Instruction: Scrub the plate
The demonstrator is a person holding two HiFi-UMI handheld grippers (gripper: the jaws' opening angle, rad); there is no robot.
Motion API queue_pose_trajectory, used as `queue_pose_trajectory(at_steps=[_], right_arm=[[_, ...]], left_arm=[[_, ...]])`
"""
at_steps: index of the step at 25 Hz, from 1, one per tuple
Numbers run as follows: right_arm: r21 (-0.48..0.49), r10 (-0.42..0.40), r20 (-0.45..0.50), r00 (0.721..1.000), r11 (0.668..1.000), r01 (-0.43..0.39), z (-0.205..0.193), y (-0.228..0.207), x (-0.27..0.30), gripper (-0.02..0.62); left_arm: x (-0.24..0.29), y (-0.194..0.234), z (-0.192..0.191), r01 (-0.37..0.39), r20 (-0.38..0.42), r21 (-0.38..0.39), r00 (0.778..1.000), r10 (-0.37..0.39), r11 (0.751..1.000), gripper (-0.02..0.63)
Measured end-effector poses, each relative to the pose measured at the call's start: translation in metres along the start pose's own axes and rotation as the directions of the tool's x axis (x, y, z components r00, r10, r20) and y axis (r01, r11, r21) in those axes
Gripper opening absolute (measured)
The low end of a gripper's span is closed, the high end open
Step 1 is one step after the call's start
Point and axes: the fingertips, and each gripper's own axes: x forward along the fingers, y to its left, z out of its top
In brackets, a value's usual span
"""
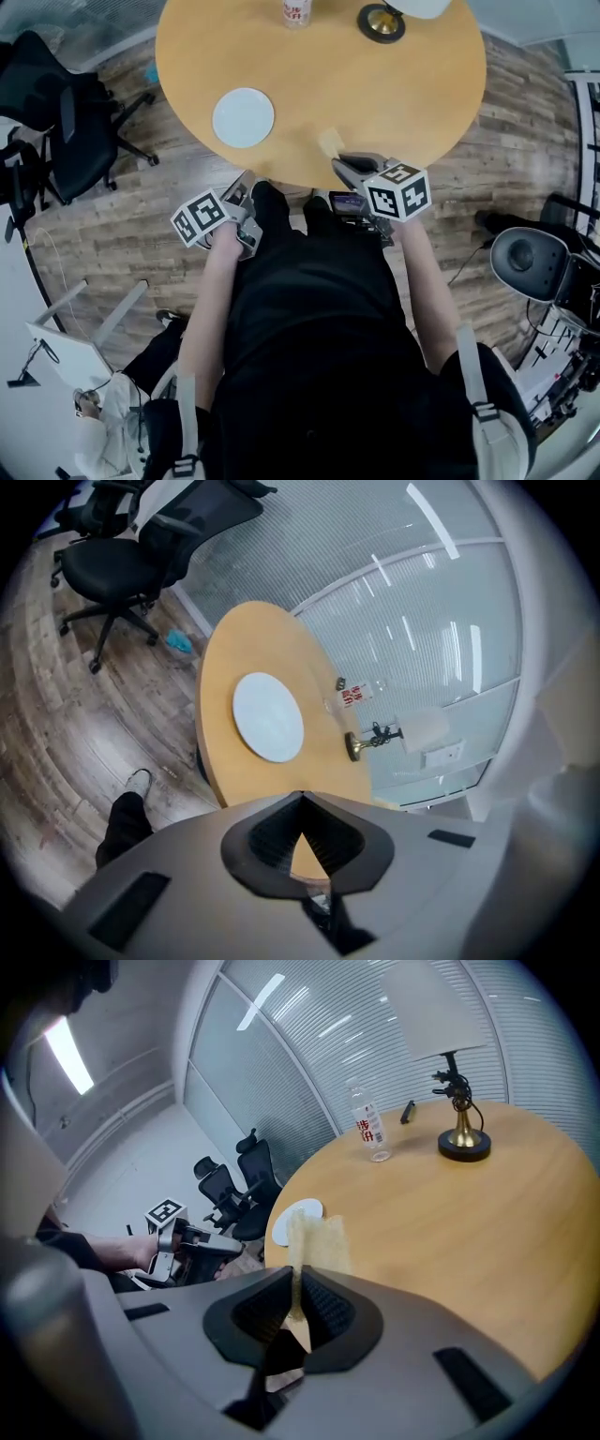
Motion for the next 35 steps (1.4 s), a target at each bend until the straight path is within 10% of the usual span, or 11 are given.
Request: queue_pose_trajectory(at_steps=[6, 17, 35], right_arm=[[-0.015, 0.054, 0.098, 0.994, 0.998, -0.053, 0.008, 0.007, -0.052, 0.034], [-0.175, 0.155, 0.280, 0.947, 0.979, -0.108, 0.032, 0.040, -0.112, 0.032], [-0.163, 0.090, 0.352, 0.932, 0.986, -0.034, 0.026, 0.038, -0.140, 0.032]], left_arm=[[-0.022, -0.071, -0.013, 0.073, 0.108, 0.248, 0.989, -0.103, 0.966, 0.012], [-0.039, -0.179, -0.028, 0.090, 0.181, 0.658, 0.945, -0.273, 0.748, 0.012], [-0.030, -0.175, -0.053, 0.127, 0.103, 0.670, 0.960, -0.261, 0.732, 0.012]])
